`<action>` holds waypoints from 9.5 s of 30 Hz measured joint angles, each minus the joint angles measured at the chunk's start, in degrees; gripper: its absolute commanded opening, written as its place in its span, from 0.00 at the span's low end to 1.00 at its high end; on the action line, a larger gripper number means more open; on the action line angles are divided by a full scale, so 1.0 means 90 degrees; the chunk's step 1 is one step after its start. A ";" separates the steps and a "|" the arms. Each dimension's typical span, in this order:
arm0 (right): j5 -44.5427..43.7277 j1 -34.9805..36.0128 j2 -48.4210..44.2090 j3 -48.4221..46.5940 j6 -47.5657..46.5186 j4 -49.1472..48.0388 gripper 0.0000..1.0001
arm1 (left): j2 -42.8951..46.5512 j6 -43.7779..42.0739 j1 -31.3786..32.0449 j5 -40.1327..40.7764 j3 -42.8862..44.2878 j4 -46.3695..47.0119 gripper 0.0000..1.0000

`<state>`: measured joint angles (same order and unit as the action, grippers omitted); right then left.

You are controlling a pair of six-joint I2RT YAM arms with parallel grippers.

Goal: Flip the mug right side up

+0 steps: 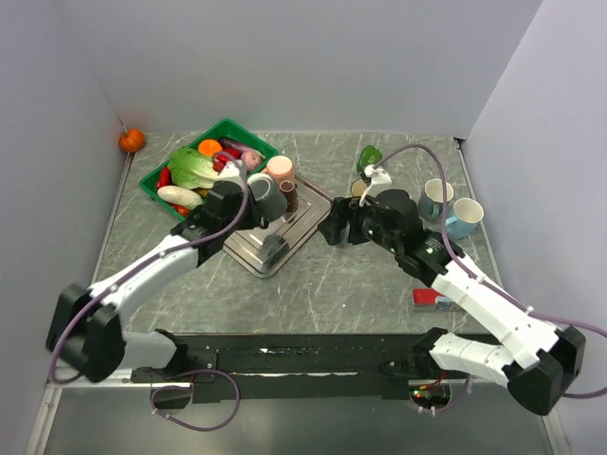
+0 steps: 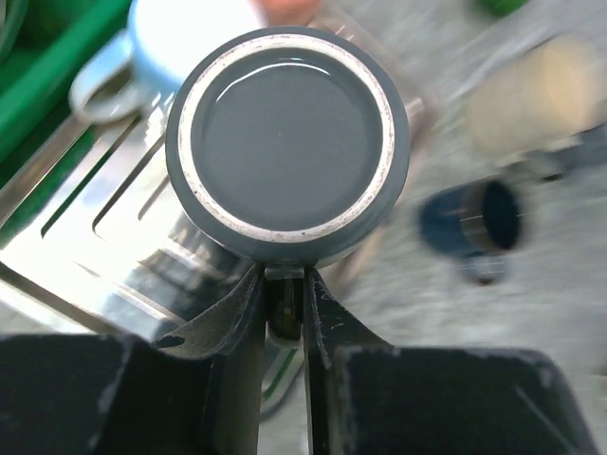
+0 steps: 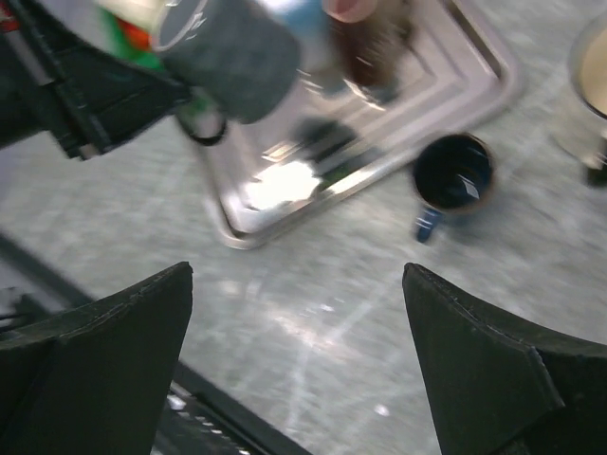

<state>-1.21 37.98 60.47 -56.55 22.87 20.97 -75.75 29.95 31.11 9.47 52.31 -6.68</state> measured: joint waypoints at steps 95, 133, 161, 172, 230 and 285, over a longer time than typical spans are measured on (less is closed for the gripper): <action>-0.2130 -0.1472 -0.1870 0.0882 0.0614 0.1659 0.00 | 0.2368 0.1387 0.1715 -0.1081 -0.0384 0.1681 0.96; -0.1406 -0.0933 0.1826 0.1666 0.0678 0.0160 0.33 | 0.1700 0.1362 0.1715 0.0260 -0.0092 0.0347 0.96; -0.1404 -0.0891 -0.0801 0.1438 0.0634 0.0648 0.89 | -0.0840 -0.0469 0.0318 0.0352 0.1154 0.0163 0.96; -0.1287 -0.1044 -0.1052 0.1440 0.0498 0.0826 0.89 | -0.1491 -0.2069 -0.0777 -0.0811 0.0930 0.0580 0.96; -0.0843 -0.1362 -0.1263 0.1554 0.0408 0.1103 0.85 | -0.3041 -0.3585 -0.1766 -0.2977 0.1557 0.0228 0.36; 0.3898 -0.1022 -0.2234 0.2072 0.1608 -0.4078 1.00 | 0.1834 0.1664 0.0835 -0.2528 -0.0612 0.3298 0.01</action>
<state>33.87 28.77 40.36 -37.91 37.34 -15.73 -59.24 44.93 38.63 -13.28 46.81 23.00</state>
